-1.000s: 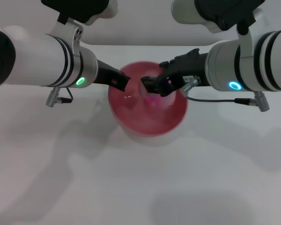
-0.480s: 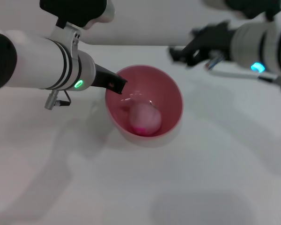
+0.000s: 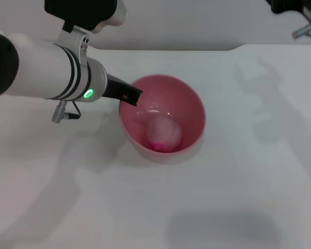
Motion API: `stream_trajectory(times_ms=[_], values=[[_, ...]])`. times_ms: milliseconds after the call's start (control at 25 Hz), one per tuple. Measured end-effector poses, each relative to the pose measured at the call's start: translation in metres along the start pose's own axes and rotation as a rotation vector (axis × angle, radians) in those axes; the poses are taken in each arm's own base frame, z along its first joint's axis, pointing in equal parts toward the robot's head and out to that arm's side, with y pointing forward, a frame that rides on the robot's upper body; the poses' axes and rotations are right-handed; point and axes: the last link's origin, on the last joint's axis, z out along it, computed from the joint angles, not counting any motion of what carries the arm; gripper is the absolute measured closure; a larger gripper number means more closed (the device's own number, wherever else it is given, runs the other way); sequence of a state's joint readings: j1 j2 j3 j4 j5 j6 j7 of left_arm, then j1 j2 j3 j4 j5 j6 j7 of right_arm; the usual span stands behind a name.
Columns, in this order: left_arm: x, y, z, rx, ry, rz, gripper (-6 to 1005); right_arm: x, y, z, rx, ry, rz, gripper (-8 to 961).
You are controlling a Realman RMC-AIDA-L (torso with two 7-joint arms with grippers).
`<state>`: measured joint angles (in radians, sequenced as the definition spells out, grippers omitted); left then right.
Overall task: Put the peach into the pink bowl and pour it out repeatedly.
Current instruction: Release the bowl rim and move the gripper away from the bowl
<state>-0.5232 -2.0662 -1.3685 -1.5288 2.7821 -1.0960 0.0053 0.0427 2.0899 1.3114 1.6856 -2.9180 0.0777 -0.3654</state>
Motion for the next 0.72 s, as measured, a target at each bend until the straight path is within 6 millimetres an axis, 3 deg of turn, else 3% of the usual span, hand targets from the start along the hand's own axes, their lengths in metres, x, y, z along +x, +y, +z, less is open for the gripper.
stream_trajectory(times_ms=[160, 360, 720], values=[[-0.005, -0.001, 0.009, -0.013, -0.035, -0.024, 955, 0.025, 0.009, -0.005, 0.020, -0.034, -0.047, 334], [-0.011, -0.004, 0.018, -0.010, -0.073, -0.045, 955, 0.060, 0.014, -0.033, 0.119, -0.168, -0.052, 333], [-0.011, -0.004, 0.021, -0.008, -0.083, -0.068, 954, 0.091, 0.011, -0.049, 0.196, -0.129, 0.045, 330]])
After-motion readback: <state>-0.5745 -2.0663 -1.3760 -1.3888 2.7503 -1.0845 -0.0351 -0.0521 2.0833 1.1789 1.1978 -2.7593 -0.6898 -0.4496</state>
